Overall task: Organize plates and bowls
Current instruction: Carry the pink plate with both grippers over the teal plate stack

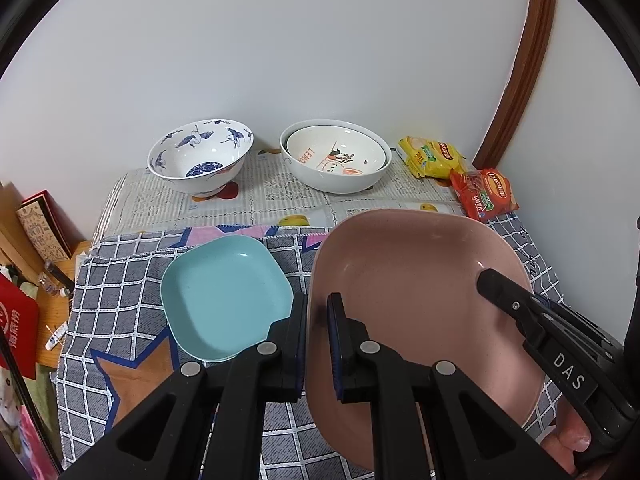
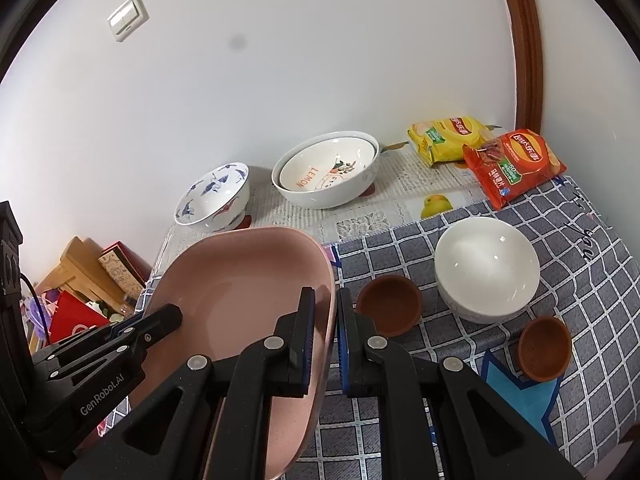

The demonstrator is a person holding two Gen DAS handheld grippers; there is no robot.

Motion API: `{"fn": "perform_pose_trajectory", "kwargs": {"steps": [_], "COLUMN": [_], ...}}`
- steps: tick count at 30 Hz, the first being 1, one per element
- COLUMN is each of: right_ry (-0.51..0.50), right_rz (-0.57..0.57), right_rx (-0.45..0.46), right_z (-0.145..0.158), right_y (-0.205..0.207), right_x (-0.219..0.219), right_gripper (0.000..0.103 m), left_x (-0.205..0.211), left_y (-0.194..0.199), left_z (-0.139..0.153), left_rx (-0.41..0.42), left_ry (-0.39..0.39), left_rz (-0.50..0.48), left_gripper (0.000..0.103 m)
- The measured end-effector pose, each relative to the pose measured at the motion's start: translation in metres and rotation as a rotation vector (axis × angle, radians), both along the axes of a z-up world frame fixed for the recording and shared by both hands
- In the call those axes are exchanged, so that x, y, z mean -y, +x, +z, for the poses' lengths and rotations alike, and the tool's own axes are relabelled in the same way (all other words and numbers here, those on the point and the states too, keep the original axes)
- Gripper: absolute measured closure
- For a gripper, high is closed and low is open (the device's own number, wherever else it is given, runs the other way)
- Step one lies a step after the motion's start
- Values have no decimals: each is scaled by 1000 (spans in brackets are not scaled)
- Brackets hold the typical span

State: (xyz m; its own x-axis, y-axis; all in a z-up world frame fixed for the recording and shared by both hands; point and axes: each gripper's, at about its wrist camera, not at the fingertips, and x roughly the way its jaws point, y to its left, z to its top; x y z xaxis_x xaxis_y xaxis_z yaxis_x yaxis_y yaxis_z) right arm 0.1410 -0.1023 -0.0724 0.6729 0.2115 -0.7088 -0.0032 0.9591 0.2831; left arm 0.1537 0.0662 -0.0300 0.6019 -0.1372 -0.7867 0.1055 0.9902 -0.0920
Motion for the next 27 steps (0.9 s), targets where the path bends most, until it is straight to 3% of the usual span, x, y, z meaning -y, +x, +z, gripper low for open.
{"fn": "perform_pose_trajectory", "kwargs": {"steps": [27], "right_ry": [-29], "right_rz": [38], "right_rx": [-50], "right_z": [-21], "right_y": [29], "right_x": [-32], "right_gripper": [93], "left_x": [-33], "left_y": [23], "left_z": [-25], "left_rx": [-41], "left_ry": [-17], "left_rz": [33], "left_gripper": [93]}}
